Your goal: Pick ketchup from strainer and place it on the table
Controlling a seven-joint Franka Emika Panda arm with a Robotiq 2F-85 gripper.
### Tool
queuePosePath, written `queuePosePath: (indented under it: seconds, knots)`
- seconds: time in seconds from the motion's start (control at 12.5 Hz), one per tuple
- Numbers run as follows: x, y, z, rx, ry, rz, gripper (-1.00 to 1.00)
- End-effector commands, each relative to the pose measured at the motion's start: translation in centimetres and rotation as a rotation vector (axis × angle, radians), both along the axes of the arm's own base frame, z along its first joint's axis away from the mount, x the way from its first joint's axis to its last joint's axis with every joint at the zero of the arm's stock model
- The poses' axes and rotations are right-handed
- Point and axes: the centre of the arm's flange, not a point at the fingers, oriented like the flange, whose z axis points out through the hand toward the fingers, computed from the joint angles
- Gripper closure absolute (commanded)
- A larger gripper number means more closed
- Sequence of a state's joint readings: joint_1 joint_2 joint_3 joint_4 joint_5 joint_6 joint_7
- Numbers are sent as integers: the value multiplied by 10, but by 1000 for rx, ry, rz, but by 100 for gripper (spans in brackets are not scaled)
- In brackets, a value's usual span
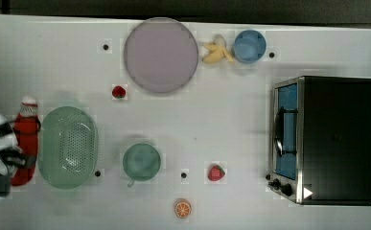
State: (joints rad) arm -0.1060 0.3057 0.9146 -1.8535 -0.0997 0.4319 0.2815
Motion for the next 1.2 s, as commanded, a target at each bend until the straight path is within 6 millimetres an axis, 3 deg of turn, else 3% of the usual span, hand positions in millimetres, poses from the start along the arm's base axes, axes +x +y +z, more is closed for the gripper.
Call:
queuePosePath:
  seconds: [0.08, 0.32, 0.64, 0.96, 1.2]
  knots:
    - [88, -93, 30, -2, -28, -120, -19]
    - [131, -160, 48, -12, -47, -219, -19]
    - [170, -265, 40, -29, -70, -177, -19]
    - [184, -371, 19, -74, -49, -143, -19]
    - [178, -411, -6, -104, -4, -166, -19]
